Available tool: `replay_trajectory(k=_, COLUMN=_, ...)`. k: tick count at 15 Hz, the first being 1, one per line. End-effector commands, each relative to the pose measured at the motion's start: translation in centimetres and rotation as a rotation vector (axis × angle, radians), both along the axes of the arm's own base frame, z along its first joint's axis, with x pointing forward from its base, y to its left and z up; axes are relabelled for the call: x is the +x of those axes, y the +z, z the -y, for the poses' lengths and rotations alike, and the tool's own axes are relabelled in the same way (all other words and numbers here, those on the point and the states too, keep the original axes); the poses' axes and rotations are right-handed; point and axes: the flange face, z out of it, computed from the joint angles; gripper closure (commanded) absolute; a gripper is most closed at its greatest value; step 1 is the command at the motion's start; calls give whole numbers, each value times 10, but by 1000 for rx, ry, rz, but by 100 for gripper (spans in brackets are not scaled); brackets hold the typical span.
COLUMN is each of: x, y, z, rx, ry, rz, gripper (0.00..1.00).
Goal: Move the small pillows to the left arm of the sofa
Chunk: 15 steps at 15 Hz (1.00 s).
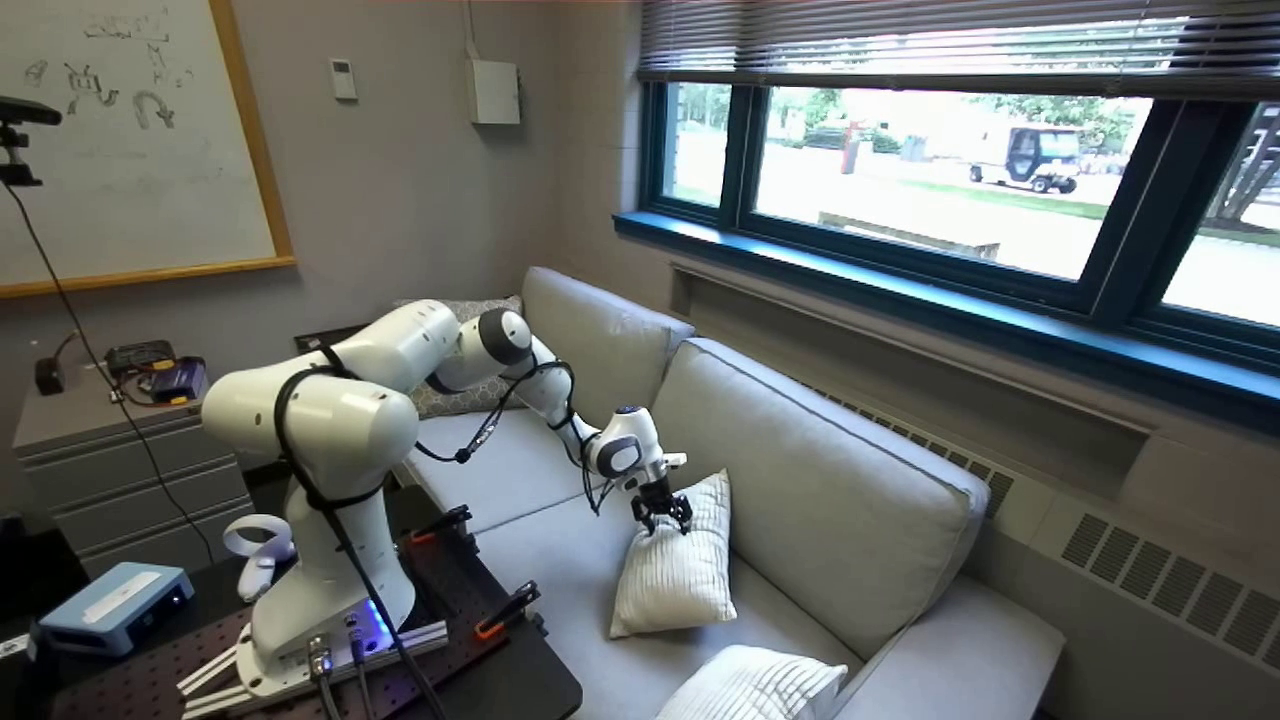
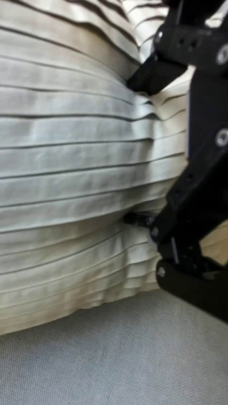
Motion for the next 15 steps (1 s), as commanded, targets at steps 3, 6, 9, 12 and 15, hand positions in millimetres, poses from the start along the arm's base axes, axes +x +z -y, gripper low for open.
replay_trajectory(k=3, x=21, y=6, z=32, rx=53, ry=-63, rz=13, gripper=54)
replay_trajectory(k=6, x=29, y=13, z=42, rx=68, ry=-85, rz=40, gripper=75)
replay_trajectory(k=9, x=33, y=21, z=47, rx=69, ry=-109, rz=64, gripper=97)
replay_trajectory(k=12, x=32, y=43, z=44, rx=50, ry=-157, rz=126, gripper=100)
replay_trajectory(k=15, x=21, y=80, z=43, rx=18, ry=-235, rz=239, gripper=98)
